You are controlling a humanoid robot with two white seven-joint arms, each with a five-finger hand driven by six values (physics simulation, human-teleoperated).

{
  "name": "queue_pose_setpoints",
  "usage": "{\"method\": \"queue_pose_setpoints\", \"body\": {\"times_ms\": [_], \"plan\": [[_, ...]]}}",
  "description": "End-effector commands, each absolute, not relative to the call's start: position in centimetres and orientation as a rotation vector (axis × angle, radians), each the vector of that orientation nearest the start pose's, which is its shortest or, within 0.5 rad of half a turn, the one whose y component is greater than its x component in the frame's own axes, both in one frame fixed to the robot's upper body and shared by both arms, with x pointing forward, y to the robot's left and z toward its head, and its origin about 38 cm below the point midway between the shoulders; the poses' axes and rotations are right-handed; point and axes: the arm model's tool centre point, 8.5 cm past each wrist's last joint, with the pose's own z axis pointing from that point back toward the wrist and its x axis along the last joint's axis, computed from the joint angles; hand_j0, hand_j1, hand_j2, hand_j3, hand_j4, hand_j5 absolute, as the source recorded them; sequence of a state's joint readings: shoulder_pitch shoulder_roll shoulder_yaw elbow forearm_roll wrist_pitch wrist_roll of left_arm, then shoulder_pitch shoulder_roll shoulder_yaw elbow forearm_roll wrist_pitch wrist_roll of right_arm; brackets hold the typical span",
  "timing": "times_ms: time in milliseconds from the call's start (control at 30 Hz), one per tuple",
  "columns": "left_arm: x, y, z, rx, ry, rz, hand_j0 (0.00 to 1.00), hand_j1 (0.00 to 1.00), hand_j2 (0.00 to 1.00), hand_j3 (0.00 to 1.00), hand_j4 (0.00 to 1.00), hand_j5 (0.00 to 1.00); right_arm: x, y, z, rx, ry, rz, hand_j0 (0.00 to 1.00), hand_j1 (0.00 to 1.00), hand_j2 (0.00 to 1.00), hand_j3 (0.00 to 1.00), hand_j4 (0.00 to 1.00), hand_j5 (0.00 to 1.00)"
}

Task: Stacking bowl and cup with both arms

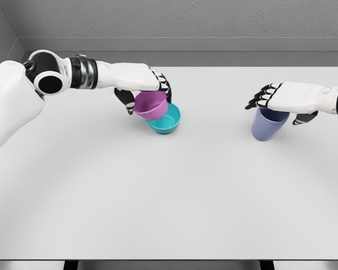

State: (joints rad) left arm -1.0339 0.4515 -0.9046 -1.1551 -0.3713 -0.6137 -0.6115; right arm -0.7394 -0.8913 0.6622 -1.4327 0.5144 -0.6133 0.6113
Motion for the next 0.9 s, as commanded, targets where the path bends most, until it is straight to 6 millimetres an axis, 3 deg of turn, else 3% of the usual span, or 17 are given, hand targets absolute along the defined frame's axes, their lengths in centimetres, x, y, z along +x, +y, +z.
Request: {"method": "queue_pose_setpoints", "body": {"times_ms": [0,200,300,467,867], "plan": [[50.4,14.8,24.6,-0.309,1.922,2.966,0.64,0.64,0.64,0.64,0.64,0.64,44.4,-33.1,23.6,-0.557,-1.151,2.267,1.0,1.0,1.0,1.0,1.0,1.0],[50.3,14.0,24.6,-0.306,1.912,2.956,0.64,0.64,0.64,0.64,0.64,0.64,44.4,-33.1,23.6,-0.558,-1.15,2.268,1.0,1.0,1.0,1.0,1.0,1.0],[50.2,12.3,24.5,-0.266,1.928,2.93,0.64,0.64,0.64,0.64,0.64,0.64,44.4,-33.1,23.6,-0.557,-1.151,2.268,1.0,1.0,1.0,1.0,1.0,1.0],[51.3,12.0,23.3,-0.272,1.92,2.989,0.64,0.64,0.64,0.64,0.64,0.64,44.5,-32.7,23.5,-0.551,-1.162,2.268,1.0,1.0,1.0,1.0,1.0,1.0],[51.4,11.7,23.0,-0.315,1.85,3.007,0.65,0.65,0.65,0.65,0.65,0.65,44.5,-32.4,22.8,-0.537,-1.15,2.279,1.0,1.0,1.0,1.0,1.0,1.0]]}}
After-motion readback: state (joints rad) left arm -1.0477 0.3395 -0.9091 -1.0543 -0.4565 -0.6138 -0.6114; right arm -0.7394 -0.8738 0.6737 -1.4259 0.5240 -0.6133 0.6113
